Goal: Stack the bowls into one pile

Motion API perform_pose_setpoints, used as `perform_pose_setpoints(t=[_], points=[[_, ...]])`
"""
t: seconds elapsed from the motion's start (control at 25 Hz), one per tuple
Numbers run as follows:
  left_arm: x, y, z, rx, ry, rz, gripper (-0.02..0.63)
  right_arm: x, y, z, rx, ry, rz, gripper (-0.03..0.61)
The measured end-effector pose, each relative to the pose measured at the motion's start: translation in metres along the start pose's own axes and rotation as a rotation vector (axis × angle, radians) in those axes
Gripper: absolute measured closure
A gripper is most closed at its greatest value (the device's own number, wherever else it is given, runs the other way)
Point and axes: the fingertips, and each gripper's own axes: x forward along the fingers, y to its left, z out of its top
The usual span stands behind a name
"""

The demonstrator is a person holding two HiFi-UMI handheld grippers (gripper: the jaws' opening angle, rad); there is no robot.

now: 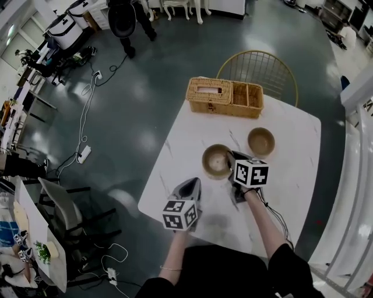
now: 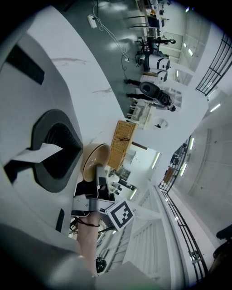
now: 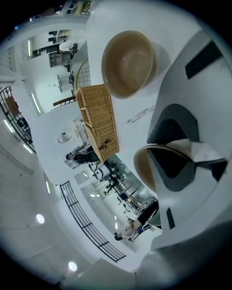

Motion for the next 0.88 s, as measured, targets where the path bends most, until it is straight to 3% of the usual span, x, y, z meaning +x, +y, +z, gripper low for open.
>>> perform_pose_setpoints(t=[0.48, 0.88], points=[[0.015, -0.027, 0.014, 0.039, -0.013, -0.066, 0.600, -0.039, -0.018, 0.048, 0.037, -0.131, -0.020, 0.543], [0.026, -0.044, 0.022, 0.069, -0.004, -0.104, 0.600, -0.068, -0.067, 0.070, 0.078, -0.197, -0.125, 0.543]])
